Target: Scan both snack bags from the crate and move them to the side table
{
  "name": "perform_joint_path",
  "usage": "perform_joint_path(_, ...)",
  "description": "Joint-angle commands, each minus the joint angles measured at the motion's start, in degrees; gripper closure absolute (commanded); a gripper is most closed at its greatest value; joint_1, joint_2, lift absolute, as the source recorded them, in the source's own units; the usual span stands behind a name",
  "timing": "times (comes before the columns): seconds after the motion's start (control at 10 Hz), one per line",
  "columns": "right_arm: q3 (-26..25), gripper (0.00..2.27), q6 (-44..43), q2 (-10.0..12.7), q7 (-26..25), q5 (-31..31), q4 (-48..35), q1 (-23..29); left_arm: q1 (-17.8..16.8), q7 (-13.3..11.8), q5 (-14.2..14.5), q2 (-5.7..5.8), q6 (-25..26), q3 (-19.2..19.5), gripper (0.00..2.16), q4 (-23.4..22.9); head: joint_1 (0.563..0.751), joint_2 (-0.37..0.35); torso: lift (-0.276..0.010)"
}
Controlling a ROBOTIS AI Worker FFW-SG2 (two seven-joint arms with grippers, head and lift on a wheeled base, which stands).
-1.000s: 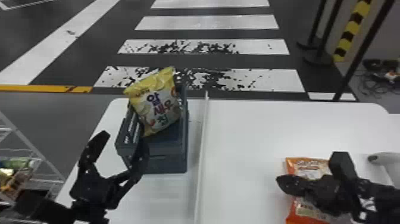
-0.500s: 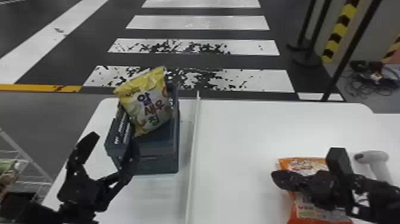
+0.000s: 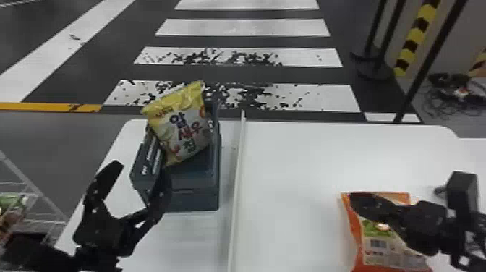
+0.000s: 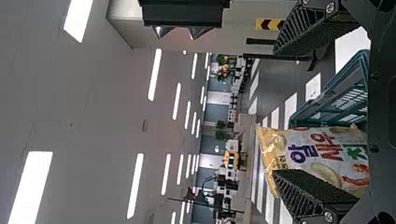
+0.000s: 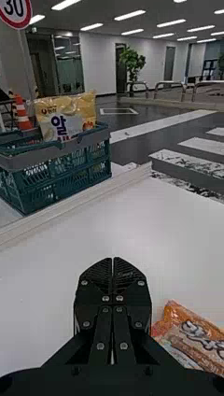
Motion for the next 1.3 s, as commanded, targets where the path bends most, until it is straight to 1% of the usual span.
perform_joint_path(0.0,-3.2,2.26,-0.09,0.2,0.36,0.0,-2.85,4.03,-0.35,-0.04,0.03,0.0,0.0,-0.05,0.1,0.54,0.695,0.04,-0.099)
perform_joint_path(0.1,-4.43,2.26,-1.15,0.2,0.8,0.0,-3.64,6.14,-0.62,-0.04,0.03,0.0,-0.18,-0.14,0.1,0.98,0.695,0.022,-0.099)
perform_joint_path(0.2,-5.31,2.26,-2.38,0.73,1.15,0.0,-3.82,7.63,-0.71,-0.04,0.03,0.0,-0.18,-0.23,0.1,1.16,0.695,0.014,-0.099)
perform_joint_path(0.3,-5.84,2.26,-2.9,0.99,1.15,0.0,-3.73,8.25,-0.71,-0.13,0.03,0.0,-0.18,-0.23,0.1,1.16,0.695,0.005,-0.099)
perform_joint_path(0.5,-5.93,2.26,-4.13,1.52,1.24,1.06,-1.79,8.07,-0.71,-0.3,0.11,0.0,-0.18,-0.23,0.1,1.07,0.695,-0.006,-0.099)
perform_joint_path(0.8,-5.58,2.26,-4.13,2.05,1.15,4.4,-0.21,8.07,-0.62,-0.3,0.11,0.0,-0.18,-0.23,0.1,1.16,0.695,-0.017,-0.099)
perform_joint_path(1.2,-4.35,2.26,-6.42,2.31,1.06,5.63,3.74,7.81,-0.62,-0.3,0.11,0.0,-0.18,-0.23,0.1,1.16,0.695,-0.019,-0.099)
